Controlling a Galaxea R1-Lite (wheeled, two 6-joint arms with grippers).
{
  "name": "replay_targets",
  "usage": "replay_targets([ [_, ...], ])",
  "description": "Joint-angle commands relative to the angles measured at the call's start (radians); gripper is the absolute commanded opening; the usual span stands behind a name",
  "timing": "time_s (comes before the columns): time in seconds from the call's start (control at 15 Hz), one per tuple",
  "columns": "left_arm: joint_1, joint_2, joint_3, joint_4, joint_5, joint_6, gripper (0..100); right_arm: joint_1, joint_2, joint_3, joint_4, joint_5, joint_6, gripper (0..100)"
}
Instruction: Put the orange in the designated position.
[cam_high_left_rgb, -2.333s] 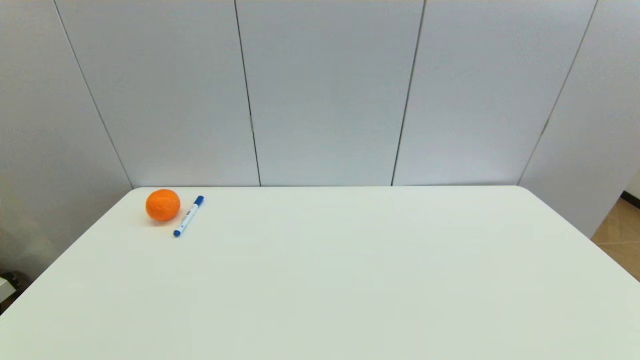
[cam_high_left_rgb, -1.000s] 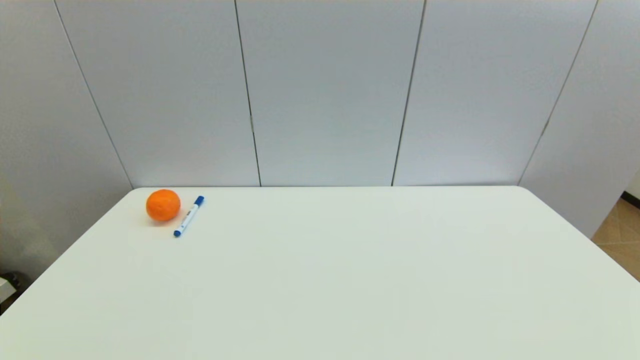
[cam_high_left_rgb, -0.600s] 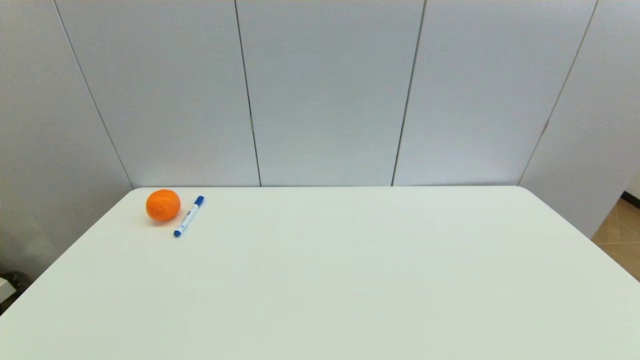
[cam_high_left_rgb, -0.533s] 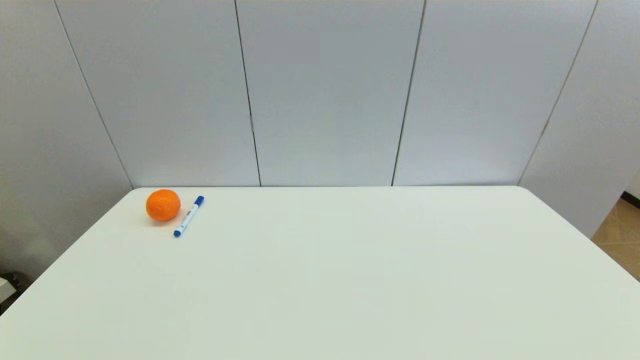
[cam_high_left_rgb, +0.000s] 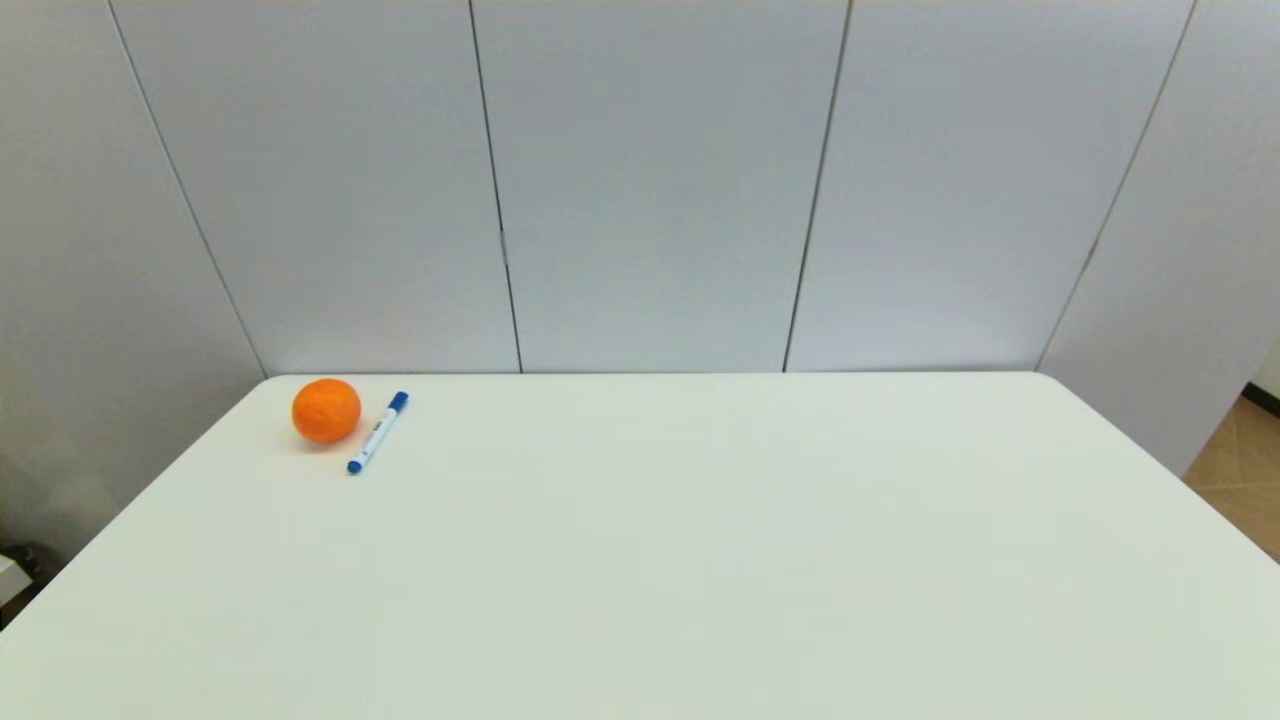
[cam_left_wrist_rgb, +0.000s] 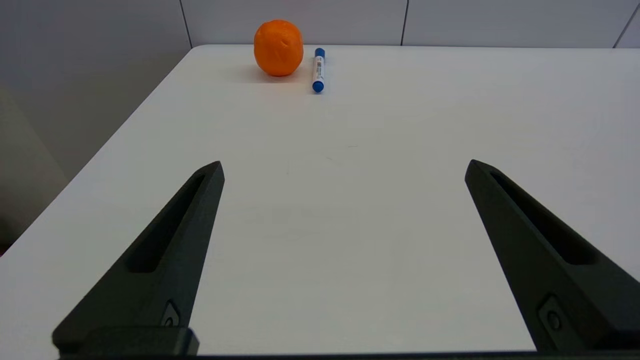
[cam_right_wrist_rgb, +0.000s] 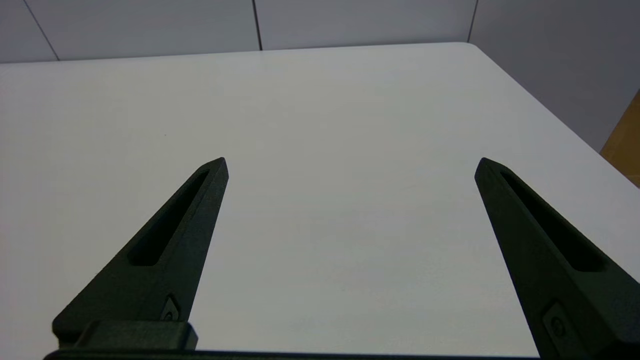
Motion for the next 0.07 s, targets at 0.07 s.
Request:
replay_targets([
  [0.07,0.0,0.001,0.0,0.0,0.0,0.0,100,0.0,0.001,0.0,-0.001,0.0,0.0,100],
])
